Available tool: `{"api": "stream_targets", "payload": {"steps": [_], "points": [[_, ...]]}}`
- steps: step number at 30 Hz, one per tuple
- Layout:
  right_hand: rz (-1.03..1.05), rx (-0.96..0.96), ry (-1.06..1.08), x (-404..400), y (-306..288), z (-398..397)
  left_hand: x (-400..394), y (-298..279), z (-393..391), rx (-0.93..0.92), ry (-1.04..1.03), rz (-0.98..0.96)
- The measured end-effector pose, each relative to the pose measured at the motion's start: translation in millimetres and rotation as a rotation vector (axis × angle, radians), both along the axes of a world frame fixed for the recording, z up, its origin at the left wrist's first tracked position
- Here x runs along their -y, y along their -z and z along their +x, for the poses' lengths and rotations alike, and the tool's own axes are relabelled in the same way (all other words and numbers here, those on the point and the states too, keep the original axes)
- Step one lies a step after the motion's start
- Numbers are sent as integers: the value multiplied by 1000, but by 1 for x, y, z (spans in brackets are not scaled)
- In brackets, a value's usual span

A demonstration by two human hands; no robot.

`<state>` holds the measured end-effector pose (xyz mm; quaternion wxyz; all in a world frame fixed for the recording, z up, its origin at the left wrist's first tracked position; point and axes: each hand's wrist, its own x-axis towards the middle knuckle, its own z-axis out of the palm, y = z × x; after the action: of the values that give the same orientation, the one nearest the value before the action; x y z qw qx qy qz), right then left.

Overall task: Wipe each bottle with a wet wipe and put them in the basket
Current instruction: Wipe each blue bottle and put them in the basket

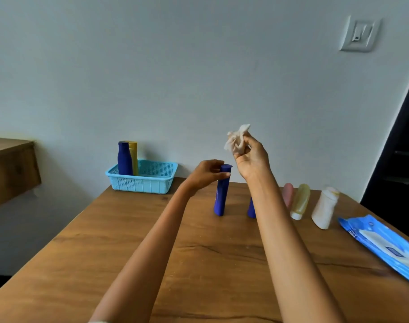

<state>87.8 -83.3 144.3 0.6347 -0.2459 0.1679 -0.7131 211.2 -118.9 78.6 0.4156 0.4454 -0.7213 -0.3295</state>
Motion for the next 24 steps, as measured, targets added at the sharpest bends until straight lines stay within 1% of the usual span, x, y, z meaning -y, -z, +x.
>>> {"api": "stream_targets", "payload": {"steps": [6,9,10,11,13,14,15,17,19,21,24], "points": [[-3,-3,11,7,12,-11,8,6,-2,-70,-30,-71],[10,-105,81,10,14,-8,6,-1,2,-140,-36,-97],[6,-182,134,10,14,-6,4,-6,5,-184,-26,-105],[3,-301,219,9,13,-5,2,-11,8,-225,-4,-113],[-28,-630,432,7,14,-3,0,-21,15,-317,56,-122],[-74,-783,513,6,15,-2,-2,-26,18,-377,87,-125],[-131,-892,554,6,16,-1,-3,-31,21,-447,116,-127],[-243,-1035,594,5,17,4,-5,-39,24,-567,170,-129],[-362,-1147,694,2,14,13,-8,-46,24,-599,190,-156],[-507,-1197,822,-1,13,22,-11,-51,23,-598,181,-196],[-749,-1276,966,-3,17,30,-15,-60,26,-674,134,-233]]}}
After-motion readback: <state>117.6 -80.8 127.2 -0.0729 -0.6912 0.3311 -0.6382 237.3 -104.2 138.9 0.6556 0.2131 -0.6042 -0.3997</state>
